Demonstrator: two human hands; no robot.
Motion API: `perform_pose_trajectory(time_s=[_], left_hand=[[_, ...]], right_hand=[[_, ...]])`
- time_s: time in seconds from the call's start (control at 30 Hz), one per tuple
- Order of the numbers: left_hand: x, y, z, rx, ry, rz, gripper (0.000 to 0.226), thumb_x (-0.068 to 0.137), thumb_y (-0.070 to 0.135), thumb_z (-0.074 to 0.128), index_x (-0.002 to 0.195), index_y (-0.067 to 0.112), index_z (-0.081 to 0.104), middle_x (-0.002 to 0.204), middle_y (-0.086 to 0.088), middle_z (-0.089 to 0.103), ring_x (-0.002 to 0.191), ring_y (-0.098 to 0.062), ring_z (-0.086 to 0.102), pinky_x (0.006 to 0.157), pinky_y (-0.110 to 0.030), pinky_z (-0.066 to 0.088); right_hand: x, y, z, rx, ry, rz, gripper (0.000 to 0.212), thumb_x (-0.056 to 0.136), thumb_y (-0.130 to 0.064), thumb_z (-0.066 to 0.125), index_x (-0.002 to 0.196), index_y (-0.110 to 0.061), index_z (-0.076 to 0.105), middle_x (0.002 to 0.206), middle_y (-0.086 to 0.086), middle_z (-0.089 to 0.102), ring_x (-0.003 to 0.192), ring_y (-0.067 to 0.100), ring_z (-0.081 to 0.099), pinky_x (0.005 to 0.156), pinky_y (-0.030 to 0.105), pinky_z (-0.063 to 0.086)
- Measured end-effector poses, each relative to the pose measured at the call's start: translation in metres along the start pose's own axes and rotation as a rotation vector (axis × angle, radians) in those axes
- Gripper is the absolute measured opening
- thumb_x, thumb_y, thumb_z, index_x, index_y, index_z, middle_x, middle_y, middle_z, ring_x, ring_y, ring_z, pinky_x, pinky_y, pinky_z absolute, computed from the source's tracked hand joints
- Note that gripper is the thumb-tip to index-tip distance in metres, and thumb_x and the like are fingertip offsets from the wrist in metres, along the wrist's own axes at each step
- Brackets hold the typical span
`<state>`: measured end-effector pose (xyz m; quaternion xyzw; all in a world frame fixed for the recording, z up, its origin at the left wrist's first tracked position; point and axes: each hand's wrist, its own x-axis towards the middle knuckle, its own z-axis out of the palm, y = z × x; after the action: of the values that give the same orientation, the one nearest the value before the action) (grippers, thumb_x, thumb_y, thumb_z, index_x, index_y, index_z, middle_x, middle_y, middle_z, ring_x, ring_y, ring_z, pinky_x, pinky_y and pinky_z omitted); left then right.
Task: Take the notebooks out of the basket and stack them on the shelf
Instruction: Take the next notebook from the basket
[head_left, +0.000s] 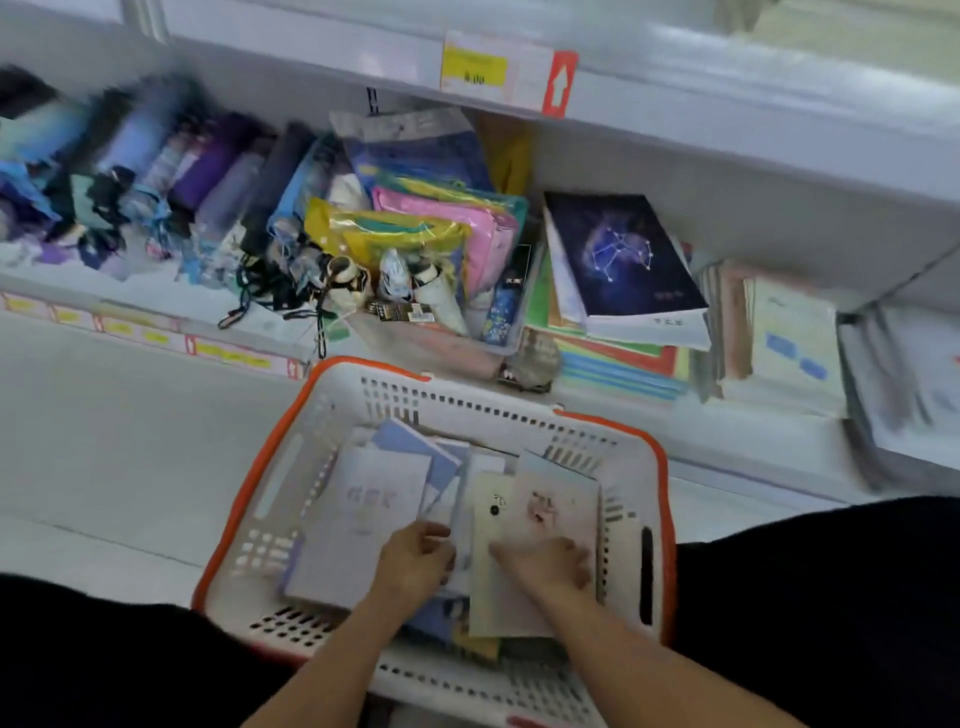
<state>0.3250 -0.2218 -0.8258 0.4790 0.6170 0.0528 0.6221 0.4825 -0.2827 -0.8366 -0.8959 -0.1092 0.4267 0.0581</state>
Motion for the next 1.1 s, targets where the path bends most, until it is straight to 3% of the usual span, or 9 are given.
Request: perform_pose_trajectory(time_s=[0.13,0.23,0.37,0.57,0.73,0.87,0.97,1.03,1.1], left_hand=[[0.005,-0.010,0.010,0.149,-0.099,-0.076,0.018,0.092,0.026,0.063,0.107,0.018,0.057,0.100,-0.004,0.066,0.096,-0.022,0.066,0.094,-0.038,0.053],[0.010,-0.006,0.017,0.027,-0.088,-0.075,0.020,0.096,0.022,0.057,0.104,0.005,0.065,0.084,-0.008,0.065,0.076,-0.022,0.060,0.076,-0.037,0.052],[0.005,0.003,0.018,-0.140,-0.073,-0.140,0.023,0.100,0.020,0.051,0.084,0.007,0.061,0.080,-0.012,0.058,0.073,-0.022,0.052,0.067,-0.033,0.043],[0.002,0.013,0.017,-0.264,-0.024,-0.202,0.019,0.097,0.022,0.057,0.095,0.004,0.062,0.086,-0.013,0.064,0.083,-0.026,0.059,0.077,-0.036,0.052],[-0.025,0.035,0.013,-0.291,-0.154,-0.203,0.033,0.093,0.044,0.059,0.088,0.012,0.067,0.086,-0.007,0.068,0.085,-0.026,0.064,0.079,-0.036,0.051],[-0.027,0.052,-0.020,-0.494,-0.082,-0.144,0.028,0.098,0.028,0.049,0.103,0.011,0.070,0.086,-0.014,0.074,0.076,-0.030,0.069,0.071,-0.039,0.055],[-0.015,0.060,-0.043,-0.549,0.039,-0.094,0.021,0.099,0.011,0.048,0.114,0.009,0.061,0.103,-0.016,0.069,0.087,-0.033,0.066,0.071,-0.043,0.054],[-0.012,0.061,-0.043,-0.508,0.112,-0.055,0.023,0.099,0.008,0.049,0.119,0.011,0.059,0.108,-0.016,0.067,0.091,-0.034,0.065,0.073,-0.045,0.055],[-0.016,0.055,-0.038,-0.466,0.132,-0.042,0.022,0.098,0.006,0.050,0.118,0.010,0.059,0.103,-0.015,0.068,0.086,-0.032,0.066,0.070,-0.043,0.055]], right_hand=[[-0.009,0.001,0.014,-0.132,0.054,-0.085,0.068,0.081,-0.044,0.068,0.133,-0.008,0.044,0.140,0.015,0.039,0.127,0.038,0.041,0.097,0.042,0.045],[-0.012,-0.001,0.017,-0.242,0.036,-0.148,0.073,0.077,-0.045,0.073,0.132,-0.006,0.044,0.135,0.018,0.046,0.121,0.037,0.047,0.099,0.042,0.048],[-0.015,0.000,0.020,-0.350,0.010,-0.180,0.096,0.079,-0.036,0.077,0.147,-0.001,0.019,0.148,0.025,0.024,0.133,0.045,0.031,0.103,0.049,0.043],[-0.023,0.001,0.022,-0.378,0.029,-0.301,0.067,0.086,-0.018,0.068,0.142,-0.003,0.033,0.134,0.020,0.044,0.120,0.039,0.048,0.098,0.042,0.048],[-0.069,-0.030,0.010,-0.128,-0.040,-0.535,0.004,0.087,-0.009,0.055,0.089,-0.009,0.059,0.082,0.003,0.062,0.094,0.027,0.067,0.075,0.034,0.056],[-0.081,-0.065,-0.016,0.315,-0.421,-0.567,0.009,0.088,-0.014,0.065,0.092,-0.012,0.072,0.092,0.005,0.074,0.091,0.022,0.072,0.077,0.034,0.061],[-0.044,-0.056,-0.040,0.397,0.019,-0.433,0.021,0.087,-0.021,0.068,0.105,-0.010,0.071,0.103,0.007,0.072,0.091,0.024,0.070,0.078,0.035,0.057],[-0.005,-0.033,-0.041,0.243,0.237,-0.187,0.068,0.075,-0.037,0.080,0.130,-0.008,0.052,0.131,0.012,0.055,0.116,0.031,0.056,0.091,0.040,0.050],[0.021,-0.006,-0.032,0.156,0.103,0.046,0.127,0.041,-0.058,0.090,0.143,-0.007,0.034,0.141,0.012,0.045,0.126,0.034,0.048,0.100,0.044,0.046]])
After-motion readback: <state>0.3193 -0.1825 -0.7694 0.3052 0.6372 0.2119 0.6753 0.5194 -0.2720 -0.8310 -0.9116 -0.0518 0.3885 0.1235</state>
